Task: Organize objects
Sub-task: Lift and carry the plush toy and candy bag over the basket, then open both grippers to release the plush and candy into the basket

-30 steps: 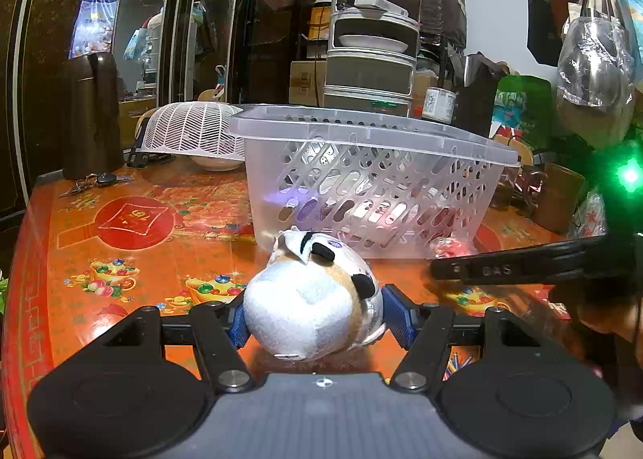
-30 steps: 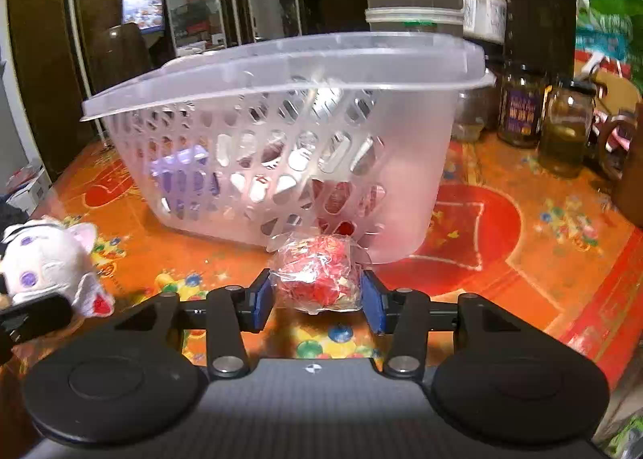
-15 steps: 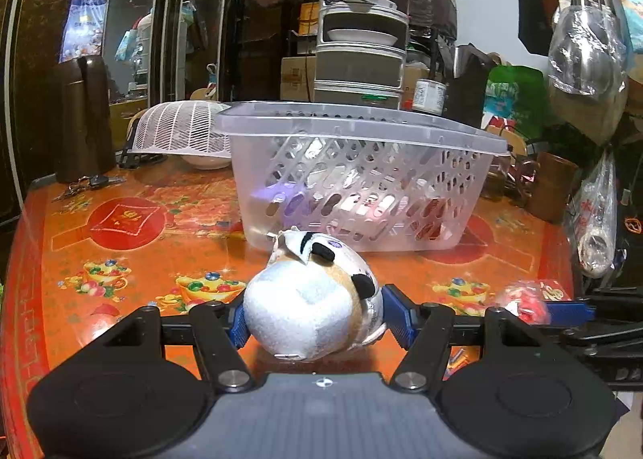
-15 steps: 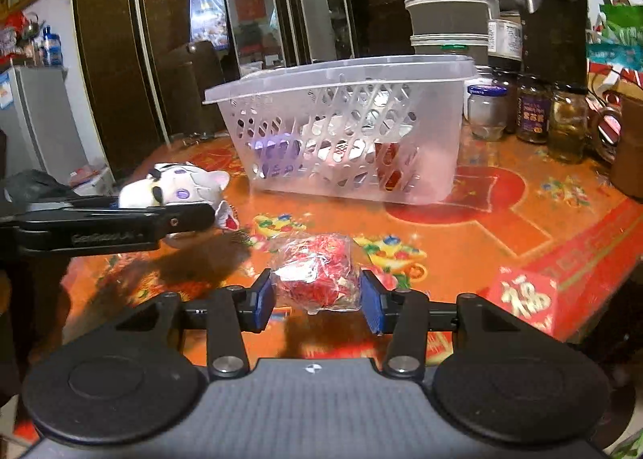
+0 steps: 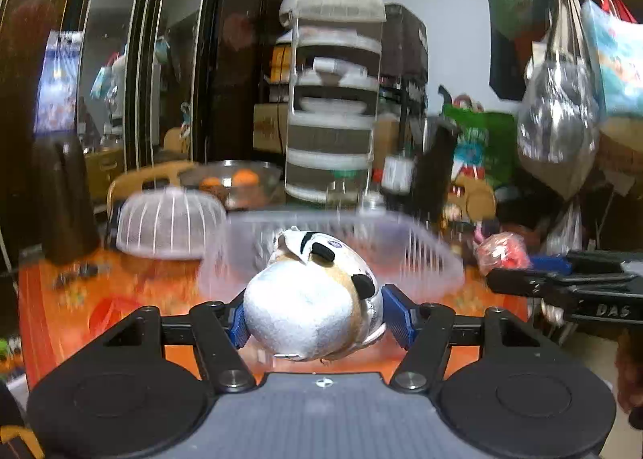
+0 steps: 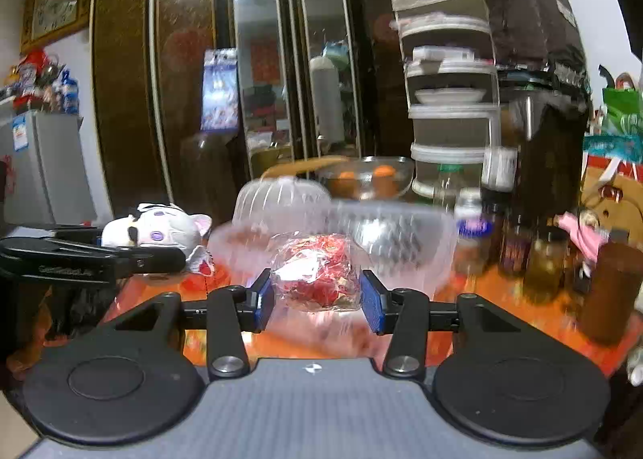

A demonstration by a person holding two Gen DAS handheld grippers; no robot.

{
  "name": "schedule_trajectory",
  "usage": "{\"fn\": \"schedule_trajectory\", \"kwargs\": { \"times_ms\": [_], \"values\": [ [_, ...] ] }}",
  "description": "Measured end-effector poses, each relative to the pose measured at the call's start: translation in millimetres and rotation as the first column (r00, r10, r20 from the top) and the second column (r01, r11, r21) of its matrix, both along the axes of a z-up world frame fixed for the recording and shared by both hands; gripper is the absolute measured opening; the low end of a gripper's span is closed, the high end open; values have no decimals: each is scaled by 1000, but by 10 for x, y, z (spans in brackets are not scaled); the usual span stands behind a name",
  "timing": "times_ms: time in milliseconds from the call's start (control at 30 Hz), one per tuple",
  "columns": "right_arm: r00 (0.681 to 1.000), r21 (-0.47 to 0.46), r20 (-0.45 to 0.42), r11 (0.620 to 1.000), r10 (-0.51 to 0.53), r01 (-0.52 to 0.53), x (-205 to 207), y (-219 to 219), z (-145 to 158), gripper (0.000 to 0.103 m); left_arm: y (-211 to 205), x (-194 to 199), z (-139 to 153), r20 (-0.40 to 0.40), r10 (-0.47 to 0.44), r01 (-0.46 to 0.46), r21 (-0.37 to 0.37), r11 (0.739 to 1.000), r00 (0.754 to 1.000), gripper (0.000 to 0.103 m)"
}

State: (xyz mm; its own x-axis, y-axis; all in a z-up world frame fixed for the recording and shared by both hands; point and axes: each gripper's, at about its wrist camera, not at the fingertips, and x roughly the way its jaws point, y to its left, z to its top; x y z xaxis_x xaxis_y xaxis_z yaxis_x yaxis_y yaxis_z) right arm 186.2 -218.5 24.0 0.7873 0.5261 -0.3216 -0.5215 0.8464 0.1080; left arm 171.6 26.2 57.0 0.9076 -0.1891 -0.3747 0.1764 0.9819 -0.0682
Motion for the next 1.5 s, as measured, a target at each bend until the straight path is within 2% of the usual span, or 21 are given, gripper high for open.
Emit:
{"fn": "schedule_trajectory", "kwargs": {
  "times_ms": [133, 267, 400, 567, 667, 867, 933, 1033, 1167, 1267, 1367, 1433, 1467, 1500],
  "values": [
    [999, -35, -22, 999, -24, 23, 423, 110, 243, 48, -34, 431, 302, -26, 9, -9, -11, 1000, 1000, 67],
    [995, -119, -76, 991, -70, 61, 879, 272, 300, 49, -100, 967, 355, -105, 25, -25, 2, 1000, 994, 67],
    [981, -168, -174, 984, -89, 59, 1294, 403, 171, 49, -99, 1464, 148, -210, 47, -49, -3, 999, 977, 67],
    [956, -192, -275, 980, -102, 50, 1619, 462, -30, 49, -60, 1803, -161, -314, 72, -82, -20, 996, 947, 67],
    [940, -226, -317, 973, -124, 52, 1751, 512, -153, 49, -51, 1913, -262, -349, 63, -79, -30, 996, 935, 67],
    [931, -277, -343, 960, -128, 30, 1867, 627, -303, 49, -75, 1998, -404, -384, 61, -76, -24, 997, 921, 67],
    [931, -297, -340, 954, -133, 28, 1869, 659, -329, 49, -77, 2001, -440, -385, 69, -81, -14, 997, 920, 68],
    [930, -281, -348, 960, -119, 18, 1862, 659, -350, 51, -71, 2019, -493, -391, 63, -78, -22, 997, 918, 68],
    [939, -272, -319, 961, -127, 37, 1846, 665, -345, 62, -86, 1968, -505, -352, 89, -96, -2, 995, 932, 71],
    [941, -242, -315, 969, -124, 47, 1828, 607, -316, 69, -43, 1919, -457, -324, 93, -105, -18, 994, 941, 80],
    [953, -189, -284, 981, -105, 52, 1735, 513, -237, 88, 2, 1770, -346, -246, 104, -117, -37, 993, 964, 89],
    [965, -157, -243, 986, -95, 57, 1634, 455, -163, 93, 11, 1571, -235, -160, 109, -117, -38, 992, 981, 99],
    [972, -141, -215, 988, -93, 63, 1555, 416, -117, 103, 13, 1481, -192, -129, 111, -117, -38, 992, 985, 100],
    [979, -127, -183, 990, -91, 68, 1476, 380, -74, 103, 17, 1375, -146, -97, 110, -114, -41, 993, 989, 100]
  ]
}}
